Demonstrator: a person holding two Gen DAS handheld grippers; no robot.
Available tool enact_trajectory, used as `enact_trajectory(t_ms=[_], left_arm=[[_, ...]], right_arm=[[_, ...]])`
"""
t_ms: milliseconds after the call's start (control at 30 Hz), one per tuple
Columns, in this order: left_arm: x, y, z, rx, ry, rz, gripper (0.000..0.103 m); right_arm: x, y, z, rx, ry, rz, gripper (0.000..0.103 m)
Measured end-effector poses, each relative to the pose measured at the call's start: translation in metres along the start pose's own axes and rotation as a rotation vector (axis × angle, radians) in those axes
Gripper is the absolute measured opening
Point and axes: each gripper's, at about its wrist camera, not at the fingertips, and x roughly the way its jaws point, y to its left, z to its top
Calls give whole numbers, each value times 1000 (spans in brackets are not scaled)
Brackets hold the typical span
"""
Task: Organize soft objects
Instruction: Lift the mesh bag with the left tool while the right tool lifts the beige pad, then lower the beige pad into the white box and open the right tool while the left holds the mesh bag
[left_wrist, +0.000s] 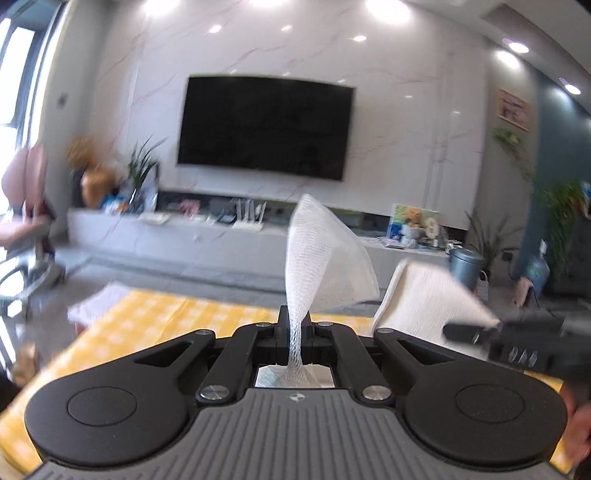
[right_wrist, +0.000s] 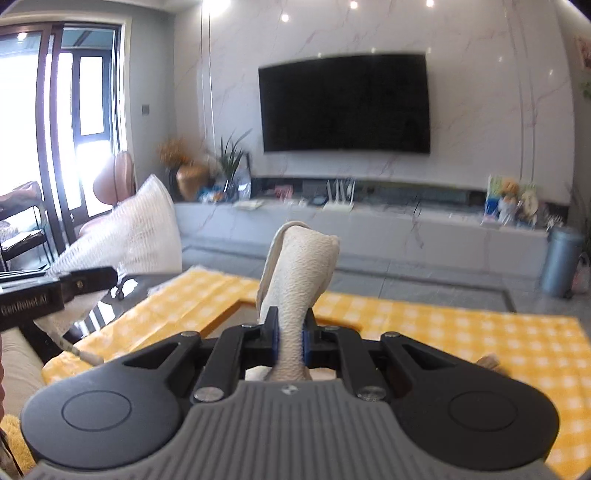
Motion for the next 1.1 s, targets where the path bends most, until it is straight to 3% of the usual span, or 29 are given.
enact_trajectory(t_ms=[233,533,767,1100], left_arm=[[25,47,-18,-66,31,-27,2],[25,56,-31,-158,101,-5,2],[26,62,-31,-165,120,12,2],[26,59,-31,-145,142,13,2]], right_arm=[[107,17,-25,-10,193,-10,9],[201,34,-36,-186,394,-116,9],[223,25,-41,-291,460,-181,10],[198,23,-34,-293,443,-196,43]])
